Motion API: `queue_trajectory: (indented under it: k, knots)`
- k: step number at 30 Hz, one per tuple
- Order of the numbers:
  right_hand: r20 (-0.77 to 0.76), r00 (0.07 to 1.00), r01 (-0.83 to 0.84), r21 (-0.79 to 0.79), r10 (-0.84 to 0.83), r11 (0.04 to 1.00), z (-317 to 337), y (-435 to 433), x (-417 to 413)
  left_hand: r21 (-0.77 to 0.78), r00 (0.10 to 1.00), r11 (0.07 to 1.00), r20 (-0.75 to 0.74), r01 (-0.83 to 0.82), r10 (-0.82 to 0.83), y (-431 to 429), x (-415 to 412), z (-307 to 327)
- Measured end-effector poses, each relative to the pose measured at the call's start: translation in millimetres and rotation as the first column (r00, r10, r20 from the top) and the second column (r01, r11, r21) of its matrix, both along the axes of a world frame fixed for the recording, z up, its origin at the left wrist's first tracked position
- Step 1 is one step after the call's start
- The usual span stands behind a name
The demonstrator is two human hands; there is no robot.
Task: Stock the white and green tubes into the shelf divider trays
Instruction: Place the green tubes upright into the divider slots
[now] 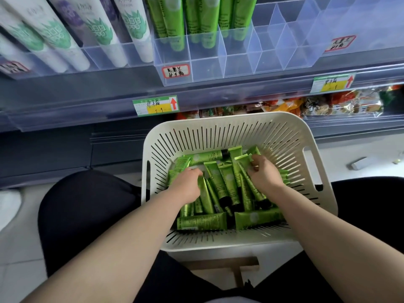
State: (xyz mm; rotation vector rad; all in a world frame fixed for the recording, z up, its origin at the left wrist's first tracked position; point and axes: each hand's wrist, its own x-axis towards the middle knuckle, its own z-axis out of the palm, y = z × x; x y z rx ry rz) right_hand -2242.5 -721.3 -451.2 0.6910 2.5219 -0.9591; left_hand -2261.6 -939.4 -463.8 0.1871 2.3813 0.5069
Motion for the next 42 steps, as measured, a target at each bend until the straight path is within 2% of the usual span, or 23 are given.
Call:
queue_trajectory:
  k: [5, 10, 12, 17, 22, 28, 31, 34, 42]
  knots:
    - [0.074, 0.977, -0.203, 0.032, 0.201, 0.979, 3, -7, 6, -0.019, 0.999, 1.0, -0.039, -0.008, 0.008, -6, -7, 7]
    - [-0.052, 0.959, -0.278, 0.043, 0.28, 0.96, 23, -16, 2, 0.183, 0.996, 0.979, 0.036, -0.092, 0.087, 3, -1, 25]
    - [-0.13, 0.944, -0.294, 0.08, 0.303, 0.952, 37, -15, 1, 0.234, 0.991, 0.966, -0.04, -0.112, 0.125, 9, 4, 40]
    - [-0.354, 0.897, -0.255, 0.074, 0.264, 0.964, 78, -8, -2, 0.269, 0.915, 0.962, -0.375, -0.047, 0.15, 20, 1, 92]
    - [-0.532, 0.817, -0.208, 0.092, 0.225, 0.974, 131, 8, -9, 0.383, 0.842, 0.923, -0.509, 0.034, 0.18, 33, -29, 171]
    - [-0.665, 0.724, -0.094, 0.169, 0.184, 0.981, 199, 34, -28, 0.51, 0.709, 0.85, -0.647, 0.131, 0.279, 73, -72, 254]
    - [-0.728, 0.671, -0.017, 0.175, 0.141, 0.984, 230, 49, -41, 0.49, 0.627, 0.848, -0.73, 0.203, 0.272, 98, -96, 290]
    - [-0.777, 0.623, 0.014, 0.123, 0.088, 0.992, 256, 61, -57, 0.413, 0.548, 0.884, -0.802, 0.22, 0.238, 125, -115, 316]
    - [-0.825, 0.55, 0.003, 0.162, 0.133, 0.987, 283, 85, -102, 0.319, 0.519, 0.94, -0.828, 0.124, 0.212, 164, -176, 323]
